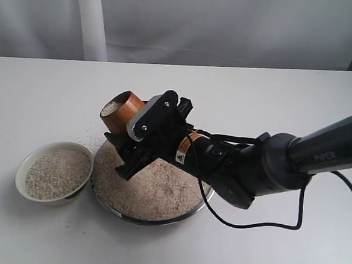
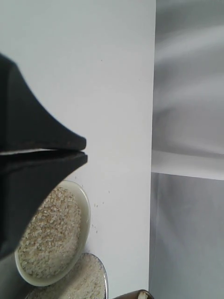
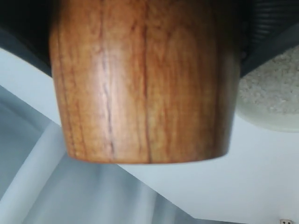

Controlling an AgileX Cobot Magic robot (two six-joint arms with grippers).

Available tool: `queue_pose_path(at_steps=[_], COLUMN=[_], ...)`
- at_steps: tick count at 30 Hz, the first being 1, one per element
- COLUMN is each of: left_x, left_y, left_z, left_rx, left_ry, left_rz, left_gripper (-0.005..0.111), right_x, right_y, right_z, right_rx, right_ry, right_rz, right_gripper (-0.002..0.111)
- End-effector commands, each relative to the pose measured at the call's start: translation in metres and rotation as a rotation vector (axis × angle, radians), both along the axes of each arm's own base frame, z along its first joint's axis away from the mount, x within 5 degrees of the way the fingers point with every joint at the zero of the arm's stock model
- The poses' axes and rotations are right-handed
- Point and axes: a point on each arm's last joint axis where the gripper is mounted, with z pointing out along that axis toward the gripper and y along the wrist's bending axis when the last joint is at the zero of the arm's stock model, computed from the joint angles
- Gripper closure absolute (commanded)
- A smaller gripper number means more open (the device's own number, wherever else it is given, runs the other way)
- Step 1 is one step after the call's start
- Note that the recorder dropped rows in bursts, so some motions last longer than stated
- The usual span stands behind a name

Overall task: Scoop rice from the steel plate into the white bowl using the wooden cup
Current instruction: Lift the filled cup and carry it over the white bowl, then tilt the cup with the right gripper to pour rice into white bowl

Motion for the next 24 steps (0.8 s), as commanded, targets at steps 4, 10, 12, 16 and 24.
queue_pose_path(at_steps=[4,10,12,16,24], left_x=[0.0,0.0,0.0,0.0,0.0], left_y=[0.0,0.0,0.0,0.0,0.0], left_z=[0.003,0.003,0.003,0.003,0.003], left_rx=[-0.008,-0.008,-0.008,-0.008,-0.008], left_ry=[-0.012,-0.012,-0.012,-0.012,-0.012], left_rz=[-0.006,-0.006,-0.006,-0.006,-0.006], left_gripper=[0.107,0.107,0.107,0.107,0.107], right_x=[0.003,-0.004,-0.008,-0.015,-0.027], right_y=[0.015,0.05,0.059,0.075,0.093], right_z=[0.041,0.068,0.075,0.09,0.095], right_rx=[-0.222,-0.34,-0.372,-0.442,-0.578], right_ry=[0.003,-0.032,-0.044,-0.077,-0.099], right_rz=[0.017,0.08,0.098,0.13,0.18], right_gripper=[0.108,0.108,0.108,0.108,0.108])
